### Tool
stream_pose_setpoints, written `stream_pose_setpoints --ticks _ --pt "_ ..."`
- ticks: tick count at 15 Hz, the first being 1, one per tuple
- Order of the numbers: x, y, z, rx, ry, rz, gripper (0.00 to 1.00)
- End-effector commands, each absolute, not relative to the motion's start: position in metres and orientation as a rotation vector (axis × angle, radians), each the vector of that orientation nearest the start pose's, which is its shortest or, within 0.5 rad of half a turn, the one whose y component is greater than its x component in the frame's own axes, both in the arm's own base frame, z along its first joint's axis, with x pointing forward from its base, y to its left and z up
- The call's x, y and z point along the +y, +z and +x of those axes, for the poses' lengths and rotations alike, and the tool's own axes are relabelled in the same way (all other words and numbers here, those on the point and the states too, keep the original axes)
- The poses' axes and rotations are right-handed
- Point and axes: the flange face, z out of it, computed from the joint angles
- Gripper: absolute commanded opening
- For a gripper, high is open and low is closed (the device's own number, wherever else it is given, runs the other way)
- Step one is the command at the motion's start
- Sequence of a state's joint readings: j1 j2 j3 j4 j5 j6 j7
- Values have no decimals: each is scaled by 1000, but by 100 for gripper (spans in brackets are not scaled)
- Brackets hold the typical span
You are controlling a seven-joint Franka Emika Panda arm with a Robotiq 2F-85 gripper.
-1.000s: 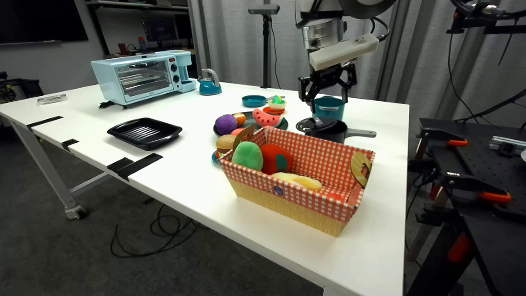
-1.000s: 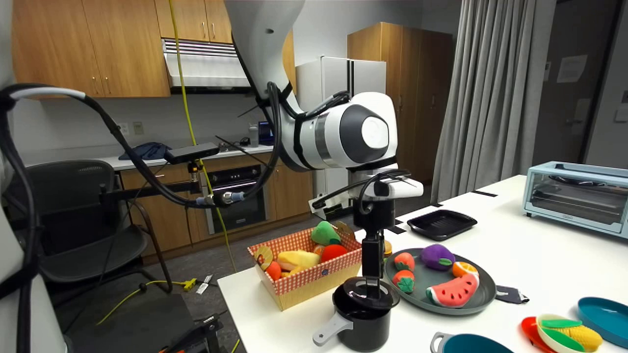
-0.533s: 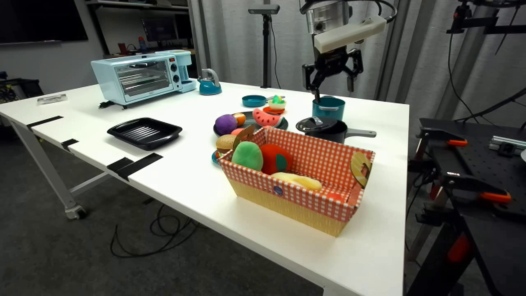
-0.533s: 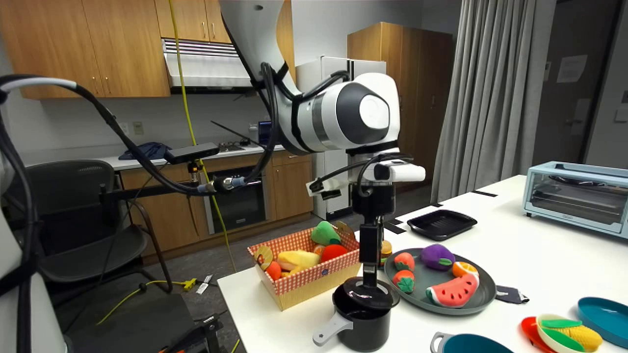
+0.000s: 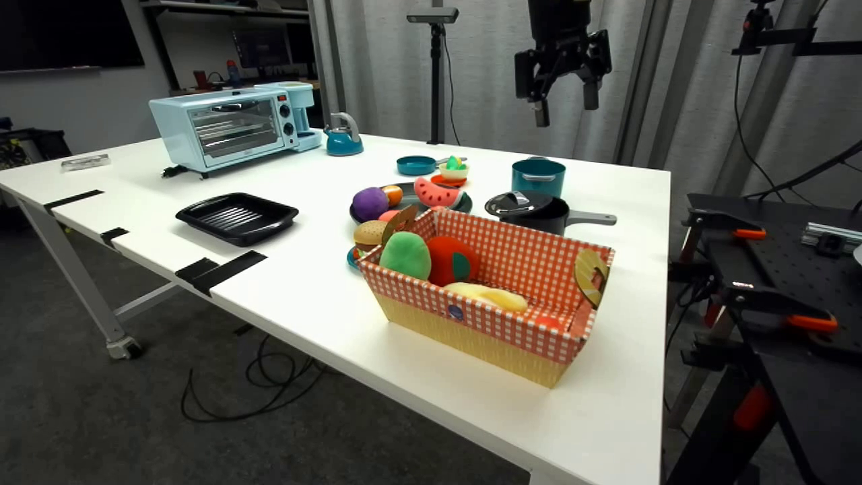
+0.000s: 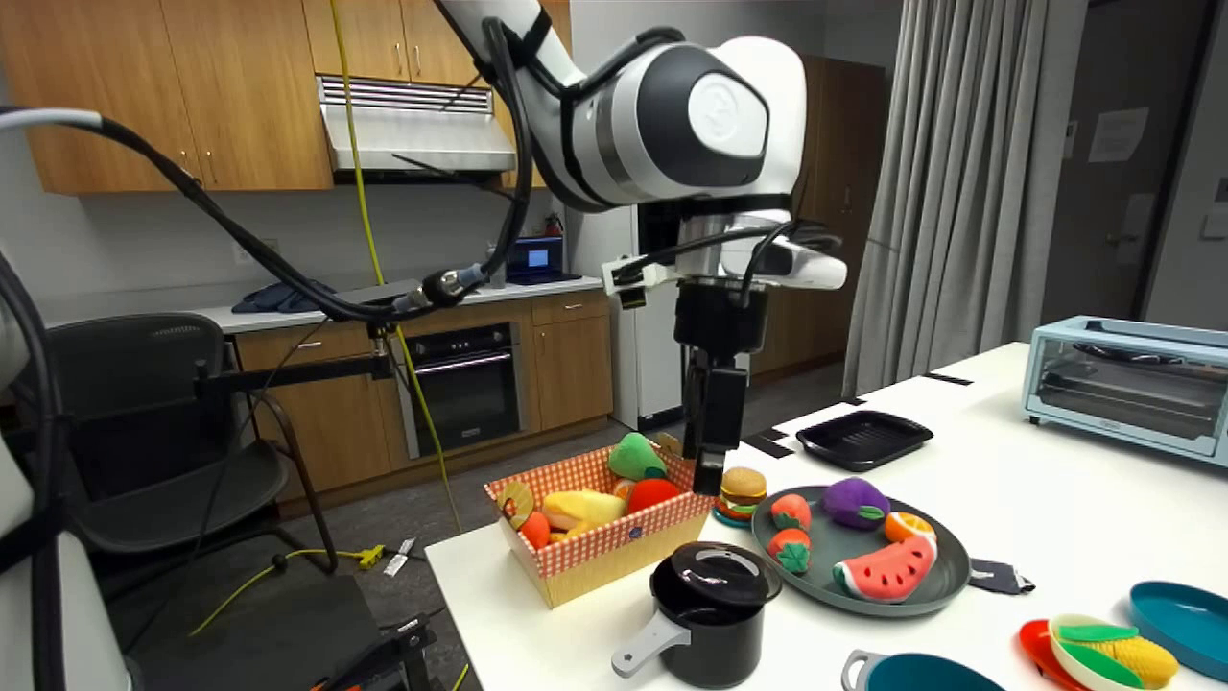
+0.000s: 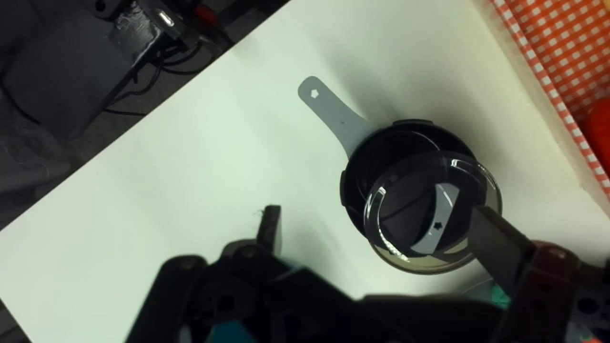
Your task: Pick the lid on the blue pot and put it on the black pot
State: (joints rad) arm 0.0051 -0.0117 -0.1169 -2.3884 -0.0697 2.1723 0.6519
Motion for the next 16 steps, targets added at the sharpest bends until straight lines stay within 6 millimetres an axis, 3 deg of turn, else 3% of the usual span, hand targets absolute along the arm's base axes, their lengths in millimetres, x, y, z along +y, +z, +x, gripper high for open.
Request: stream_pose_setpoints --ticks 1,6,11,12,16 --pt "-72 330 451 887 363 -3026 100" --pt "-102 334 441 681 454 -3049 100" --pt "-132 339 434 632 542 -3032 100" --pt "-121 328 437 662 506 -3049 100" --pt "-129 332 436 652 522 -3041 100"
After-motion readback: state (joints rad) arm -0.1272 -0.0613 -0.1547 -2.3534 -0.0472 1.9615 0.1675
